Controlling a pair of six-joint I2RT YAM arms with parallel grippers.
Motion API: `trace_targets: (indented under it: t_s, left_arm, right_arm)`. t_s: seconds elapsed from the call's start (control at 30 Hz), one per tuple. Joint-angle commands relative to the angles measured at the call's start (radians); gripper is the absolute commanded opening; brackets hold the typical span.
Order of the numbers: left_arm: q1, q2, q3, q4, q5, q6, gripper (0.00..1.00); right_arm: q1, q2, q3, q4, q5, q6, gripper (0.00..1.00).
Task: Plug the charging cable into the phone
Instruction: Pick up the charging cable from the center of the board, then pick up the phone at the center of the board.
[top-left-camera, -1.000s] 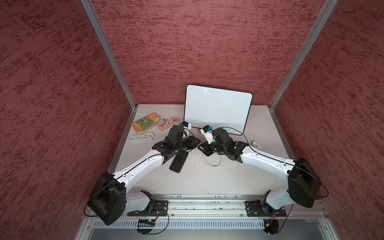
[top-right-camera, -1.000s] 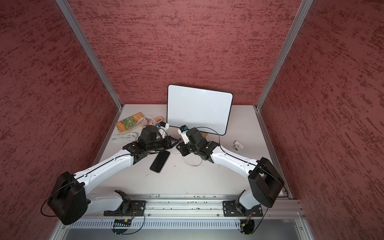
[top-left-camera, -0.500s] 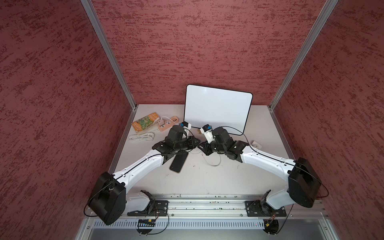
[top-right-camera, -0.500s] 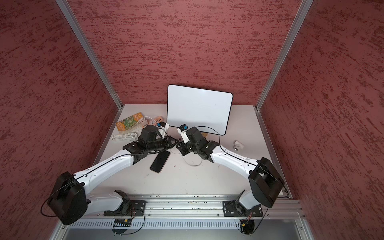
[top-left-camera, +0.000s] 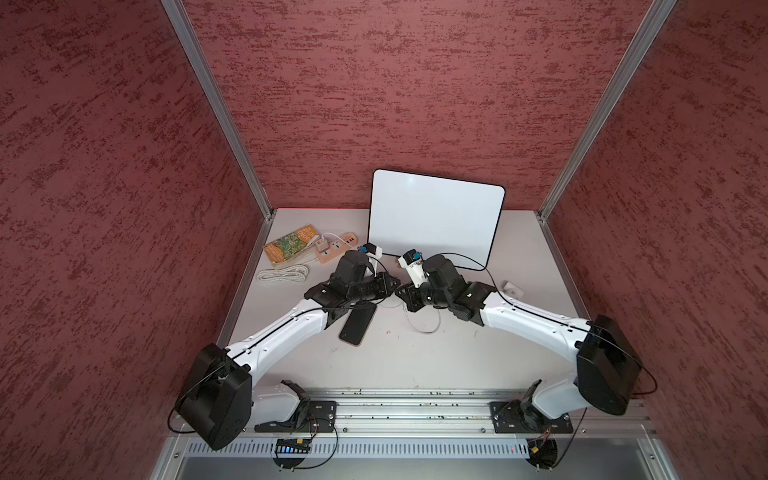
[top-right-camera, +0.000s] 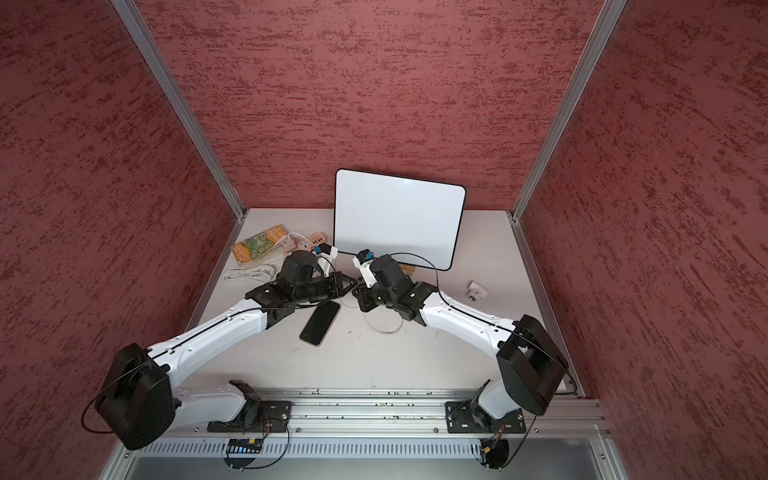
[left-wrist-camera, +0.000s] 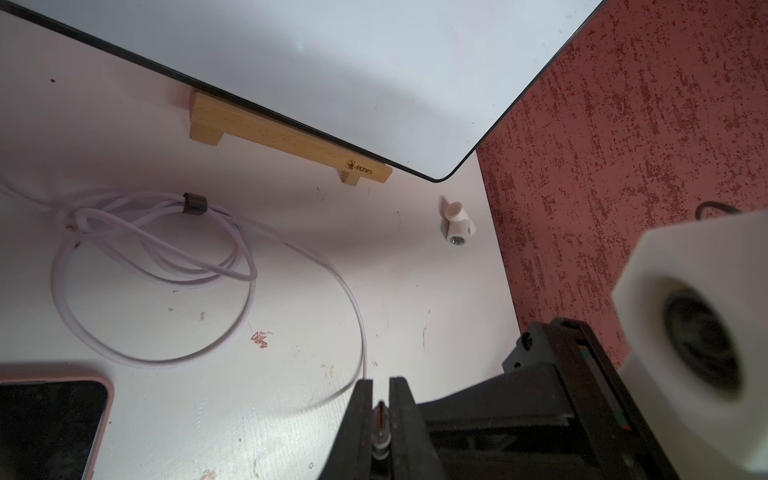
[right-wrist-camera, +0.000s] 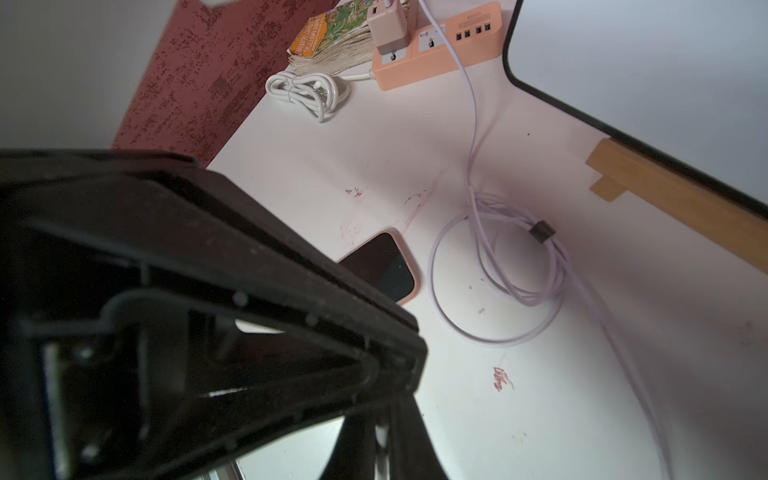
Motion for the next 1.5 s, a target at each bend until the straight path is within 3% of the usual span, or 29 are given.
trace_targets:
  t_s: [0.0, 0.13, 0.23, 0.3, 0.63, 1.0, 1.47]
  left_arm:
    - [-0.009, -0.009, 0.003, -0.028, -0.001, 0.018, 0.05]
    - [-0.007, -0.030, -0.003, -0.053, -0.014, 0.021, 0.38]
    - [0.002, -0.041, 0.015, -0.101, -0.037, 0.049, 0.69]
    - [0.011, -0.040, 0.035, -0.146, -0.041, 0.070, 0.98]
    - [0.049, -0.046, 0.081, -0.307, -0.077, 0.114, 1.00]
    - [0.081, -0.032, 0.143, -0.548, -0.136, 0.198, 1.00]
    - [0.082, 0.118, 0.235, -0.734, -0.232, 0.357, 1.00]
  right_arm:
    - [0.000, 0.018, 0.035, -0.016, 0.051, 0.009, 0.00]
    - [-0.001, 0.043, 0.055, -0.032, 0.038, 0.004, 0.00]
    - [0.000, 0.059, 0.065, -0.030, 0.030, 0.013, 0.00]
    - [0.000, 0.073, 0.076, -0.032, 0.026, 0.017, 0.00]
    - [-0.001, 0.085, 0.087, -0.024, 0.100, 0.043, 0.00]
    - [-0.001, 0.029, 0.104, -0.170, 0.216, 0.069, 0.00]
    - [-0.009, -0.099, 0.011, -0.222, 0.281, 0.079, 0.00]
